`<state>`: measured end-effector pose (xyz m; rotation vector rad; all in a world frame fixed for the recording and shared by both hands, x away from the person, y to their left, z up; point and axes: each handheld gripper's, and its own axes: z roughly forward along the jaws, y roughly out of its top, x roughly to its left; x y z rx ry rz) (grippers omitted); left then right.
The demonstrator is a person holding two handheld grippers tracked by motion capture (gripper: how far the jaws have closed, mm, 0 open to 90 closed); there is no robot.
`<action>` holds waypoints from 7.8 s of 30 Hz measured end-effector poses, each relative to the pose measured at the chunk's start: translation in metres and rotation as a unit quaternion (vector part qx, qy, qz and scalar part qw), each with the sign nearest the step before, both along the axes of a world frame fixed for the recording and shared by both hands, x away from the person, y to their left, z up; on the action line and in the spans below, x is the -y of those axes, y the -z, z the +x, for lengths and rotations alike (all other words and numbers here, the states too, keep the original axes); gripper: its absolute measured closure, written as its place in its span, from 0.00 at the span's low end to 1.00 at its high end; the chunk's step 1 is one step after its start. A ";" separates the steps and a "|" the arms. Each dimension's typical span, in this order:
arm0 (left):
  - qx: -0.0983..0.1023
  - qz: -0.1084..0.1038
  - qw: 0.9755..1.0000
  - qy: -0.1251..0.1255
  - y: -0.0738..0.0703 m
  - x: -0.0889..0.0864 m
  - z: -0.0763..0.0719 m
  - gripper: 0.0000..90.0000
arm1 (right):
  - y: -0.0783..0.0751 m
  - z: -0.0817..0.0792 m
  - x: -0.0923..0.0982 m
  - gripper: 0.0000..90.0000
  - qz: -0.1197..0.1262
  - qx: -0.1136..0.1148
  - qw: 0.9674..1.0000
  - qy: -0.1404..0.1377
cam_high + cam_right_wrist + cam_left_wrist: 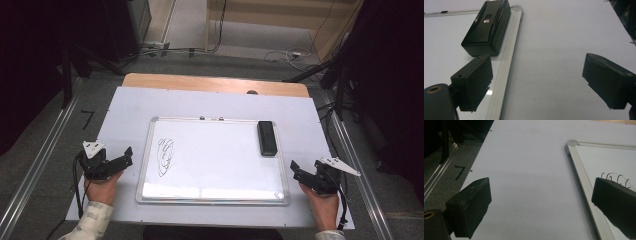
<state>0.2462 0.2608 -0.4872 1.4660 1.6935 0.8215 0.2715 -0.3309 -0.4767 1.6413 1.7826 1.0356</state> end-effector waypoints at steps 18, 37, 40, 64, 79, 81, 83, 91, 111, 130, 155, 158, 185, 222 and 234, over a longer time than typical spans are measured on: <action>-0.003 0.002 1.000 0.002 0.001 0.001 0.002 0.03 | 0.000 0.007 -0.016 0.11 -0.006 0.000 1.000 -0.003; -0.002 0.001 1.000 0.002 0.001 0.001 0.002 0.03 | -0.002 0.023 -0.046 0.12 -0.016 -0.003 0.999 -0.032; -0.002 0.002 1.000 0.002 0.001 0.001 0.002 0.03 | -0.003 0.028 -0.052 0.13 -0.021 0.001 0.999 -0.037; -0.003 -0.001 1.000 0.005 0.000 0.000 0.002 0.03 | -0.002 0.090 -0.097 0.20 -0.033 -0.015 0.999 -0.012; 0.000 -0.002 1.000 0.003 0.000 -0.001 0.002 0.03 | 0.003 0.118 -0.108 0.31 -0.050 -0.041 0.998 0.010; 0.000 -0.002 1.000 0.004 0.000 -0.001 0.002 0.03 | 0.003 0.120 -0.109 0.33 -0.049 -0.045 0.998 0.008; 0.000 -0.001 1.000 0.005 0.000 -0.001 0.002 0.03 | 0.004 0.122 -0.110 0.33 -0.049 -0.048 0.998 0.009; 0.000 -0.002 1.000 0.004 0.000 -0.001 0.002 0.03 | 0.007 0.127 -0.112 0.38 -0.053 -0.056 0.997 0.011; -0.002 -0.002 1.000 0.007 0.001 0.000 0.002 0.03 | 0.011 0.130 -0.112 0.41 -0.045 -0.067 0.997 0.018; -0.001 -0.003 1.000 0.005 0.001 0.000 0.002 0.03 | 0.011 0.129 -0.113 0.42 -0.054 -0.064 0.996 0.014; 0.003 -0.003 1.000 0.005 -0.001 0.000 0.002 0.03 | -0.010 0.106 -0.125 0.43 -0.051 -0.043 0.998 -0.021; 0.003 -0.004 1.000 0.005 -0.001 0.000 0.002 0.03 | -0.012 0.100 -0.130 0.43 -0.050 -0.041 0.997 -0.032; 0.003 -0.004 1.000 0.002 -0.001 -0.002 0.000 0.03 | -0.012 0.071 -0.183 0.43 -0.050 -0.035 0.994 -0.095; 0.004 -0.009 1.000 0.002 -0.001 -0.003 0.000 0.03 | -0.009 0.062 -0.247 0.43 -0.046 -0.037 0.985 -0.163; 0.008 -0.010 1.000 0.001 -0.002 -0.003 0.000 0.04 | -0.010 0.059 -0.259 0.43 -0.045 -0.036 0.983 -0.176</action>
